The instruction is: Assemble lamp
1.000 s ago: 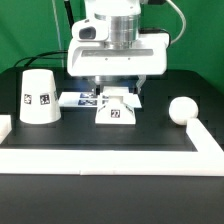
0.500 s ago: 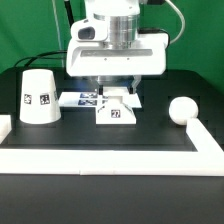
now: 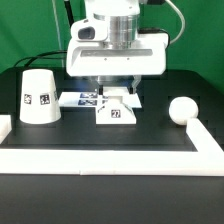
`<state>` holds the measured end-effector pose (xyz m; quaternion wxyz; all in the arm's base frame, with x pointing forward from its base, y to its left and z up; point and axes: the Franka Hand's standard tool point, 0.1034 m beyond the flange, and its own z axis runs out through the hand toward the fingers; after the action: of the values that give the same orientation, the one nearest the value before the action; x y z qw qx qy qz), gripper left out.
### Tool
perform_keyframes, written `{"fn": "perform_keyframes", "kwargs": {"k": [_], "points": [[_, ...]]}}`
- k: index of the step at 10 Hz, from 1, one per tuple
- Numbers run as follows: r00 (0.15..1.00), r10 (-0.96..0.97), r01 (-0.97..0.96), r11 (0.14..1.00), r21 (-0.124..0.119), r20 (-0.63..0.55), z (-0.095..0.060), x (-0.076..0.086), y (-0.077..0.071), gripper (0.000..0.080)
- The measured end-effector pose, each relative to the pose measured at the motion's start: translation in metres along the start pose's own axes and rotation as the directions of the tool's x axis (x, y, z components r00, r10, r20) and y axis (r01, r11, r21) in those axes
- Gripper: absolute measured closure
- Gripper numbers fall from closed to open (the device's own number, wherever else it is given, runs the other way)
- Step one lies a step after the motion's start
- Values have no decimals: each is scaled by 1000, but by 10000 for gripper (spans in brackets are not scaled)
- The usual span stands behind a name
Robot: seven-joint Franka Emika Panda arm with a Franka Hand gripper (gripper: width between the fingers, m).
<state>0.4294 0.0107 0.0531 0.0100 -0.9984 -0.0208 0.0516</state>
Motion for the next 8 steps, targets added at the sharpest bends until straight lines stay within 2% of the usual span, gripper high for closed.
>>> {"fn": "perform_keyframes", "kwargs": {"k": [8], "points": [[995,-34,35,999,2,-93,-11,100,-19,263]]}}
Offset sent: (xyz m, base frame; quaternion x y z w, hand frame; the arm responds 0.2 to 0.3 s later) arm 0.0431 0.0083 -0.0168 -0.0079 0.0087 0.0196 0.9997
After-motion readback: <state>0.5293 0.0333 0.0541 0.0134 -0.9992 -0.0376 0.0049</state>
